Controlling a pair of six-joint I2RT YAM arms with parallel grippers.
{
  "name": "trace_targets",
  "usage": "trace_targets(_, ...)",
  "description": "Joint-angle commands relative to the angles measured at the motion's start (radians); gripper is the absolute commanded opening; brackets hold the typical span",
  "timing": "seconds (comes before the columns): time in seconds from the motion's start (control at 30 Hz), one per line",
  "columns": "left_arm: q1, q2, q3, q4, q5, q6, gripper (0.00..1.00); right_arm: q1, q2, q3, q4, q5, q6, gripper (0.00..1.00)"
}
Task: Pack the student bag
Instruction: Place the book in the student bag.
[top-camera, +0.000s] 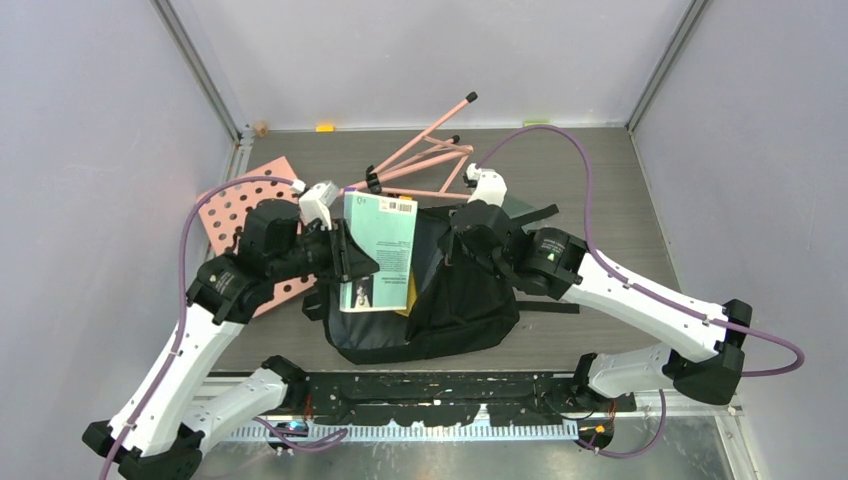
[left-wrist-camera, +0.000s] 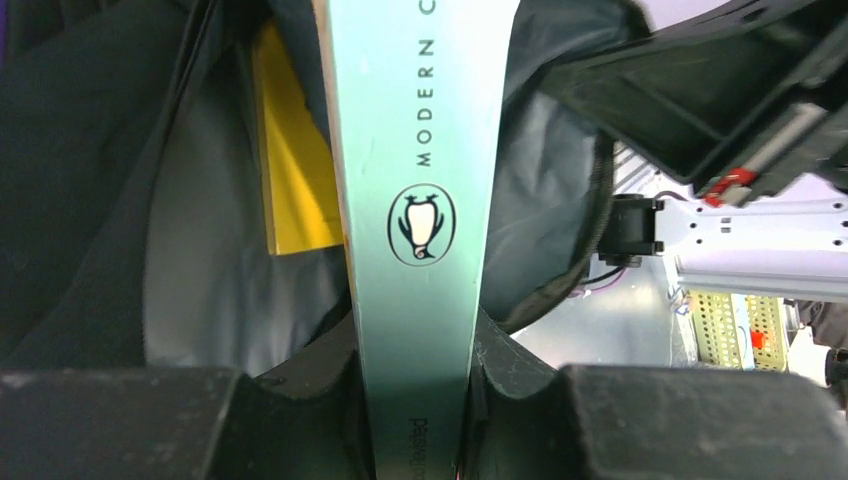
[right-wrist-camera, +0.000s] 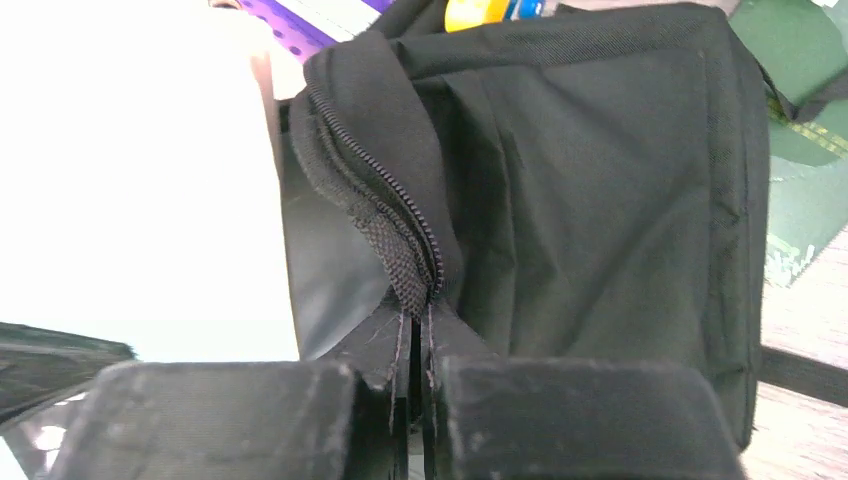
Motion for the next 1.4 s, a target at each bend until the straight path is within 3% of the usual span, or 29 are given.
trace_targets(0.0, 0.005, -0.011, -0.009, 0.010, -0.011, 0.009, 0.00, -0.001, -0.042, 0.038, 0.163, 0.092, 0.020, 0.00)
trace_targets(0.57, 0.005, 0.169, -0.107, 0.048, 0.024, 0.049, 0.00, 0.010, -0.034, 0.067, 0.292, 0.020, -0.027, 0.00)
trace_targets(0.8, 0.004, 0.243, -0.151, 0.264, 0.127, -0.040, 0.00, 0.025, -0.012, 0.088, 0.320, -0.004, -0.046, 0.00)
trace_targets(0.9, 0.003, 0.298, -0.136, 0.281, 0.134, -0.040, 0.00, 0.030, -0.007, 0.093, 0.327, -0.002, -0.043, 0.01)
trace_targets(1.13, 0.000, 0.373, -0.119, 0.175, -0.036, 0.032, 0.00, 0.048, -0.012, 0.092, 0.356, 0.012, -0.053, 0.01)
trace_targets(1.37, 0.000, 0.296, -0.164, 0.149, -0.140, 0.033, 0.00, 0.054, -0.026, 0.086, 0.363, 0.037, -0.066, 0.01)
